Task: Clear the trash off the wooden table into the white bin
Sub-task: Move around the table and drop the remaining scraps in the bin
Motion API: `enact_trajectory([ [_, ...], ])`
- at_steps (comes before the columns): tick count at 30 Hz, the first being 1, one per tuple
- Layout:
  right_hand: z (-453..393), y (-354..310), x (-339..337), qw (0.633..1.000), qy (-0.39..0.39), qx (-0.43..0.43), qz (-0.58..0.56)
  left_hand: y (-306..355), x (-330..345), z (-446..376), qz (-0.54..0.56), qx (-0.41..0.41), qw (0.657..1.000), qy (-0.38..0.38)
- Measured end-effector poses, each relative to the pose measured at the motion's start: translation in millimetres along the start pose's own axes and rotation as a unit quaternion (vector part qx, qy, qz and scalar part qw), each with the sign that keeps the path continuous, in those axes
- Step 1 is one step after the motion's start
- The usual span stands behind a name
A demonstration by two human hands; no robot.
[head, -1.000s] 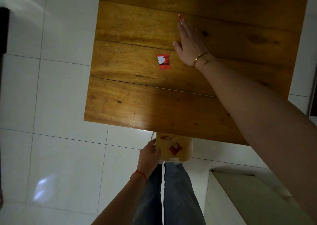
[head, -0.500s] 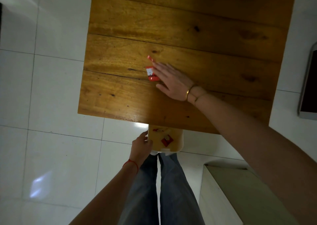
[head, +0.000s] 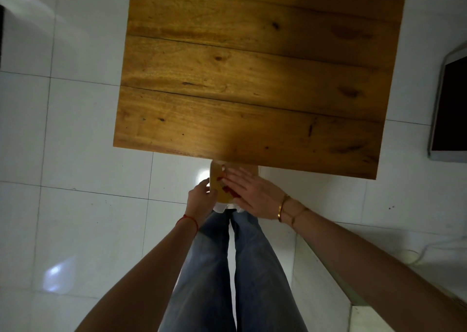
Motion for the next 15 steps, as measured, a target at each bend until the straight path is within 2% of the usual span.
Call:
enact_trajectory([
  [5, 18, -17, 6, 0.994, 0.050, 0.041, -0.092, -4, 1, 22, -0.005, -0.005, 1.000, 0.002],
  [10, 42, -27, -8, 0.978, 0.125, 0.100, -0.130, -2, -8, 52, -0.004, -0.002, 1.000, 0.002],
  [15, 77, -41, -30, 0.930, 0.223, 0.176, -0.233, 21, -19, 83, -0.012, 0.031, 0.999, 0.020],
])
Point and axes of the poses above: each hand's wrist, its own z-axis away from the middle knuckle, its own x-axis out of the palm, y = z × x, the point moved 2 cm from there along -z, towards the middle knuckle, and after that the axes turned 8 degrees about -y, right-handed, at the moved point
